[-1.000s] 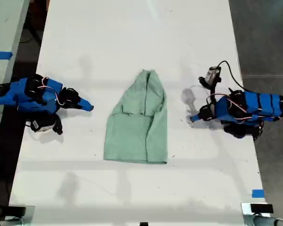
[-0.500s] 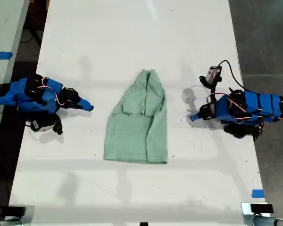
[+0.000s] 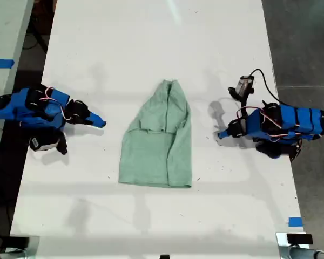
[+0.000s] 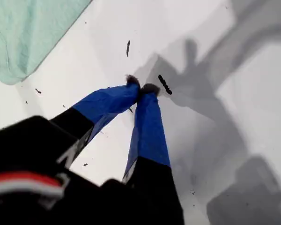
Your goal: Fold t shirt
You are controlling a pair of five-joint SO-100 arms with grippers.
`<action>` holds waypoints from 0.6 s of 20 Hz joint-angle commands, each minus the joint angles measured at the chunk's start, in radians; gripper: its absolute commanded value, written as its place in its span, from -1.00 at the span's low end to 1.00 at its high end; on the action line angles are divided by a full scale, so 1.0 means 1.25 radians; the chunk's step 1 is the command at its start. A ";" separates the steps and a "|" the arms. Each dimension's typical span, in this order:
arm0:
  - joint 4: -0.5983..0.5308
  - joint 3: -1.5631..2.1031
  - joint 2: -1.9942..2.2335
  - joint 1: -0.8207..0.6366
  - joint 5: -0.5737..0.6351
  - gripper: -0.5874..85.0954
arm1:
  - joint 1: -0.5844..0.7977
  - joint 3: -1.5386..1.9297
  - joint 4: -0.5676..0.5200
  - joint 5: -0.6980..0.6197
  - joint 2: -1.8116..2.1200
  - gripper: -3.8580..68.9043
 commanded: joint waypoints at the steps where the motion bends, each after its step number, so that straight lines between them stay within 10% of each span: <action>1: 0.034 -0.189 -0.061 0.028 -0.027 -0.99 | 0.009 0.031 -0.009 -0.009 0.005 -0.83; 6: 0.308 -0.778 -0.718 0.077 -0.115 -0.98 | 0.009 0.031 -0.009 -0.012 0.005 -0.83; 12: 0.328 -1.147 -1.378 0.121 -0.106 -0.56 | 0.005 0.031 -0.009 -0.015 0.005 -0.83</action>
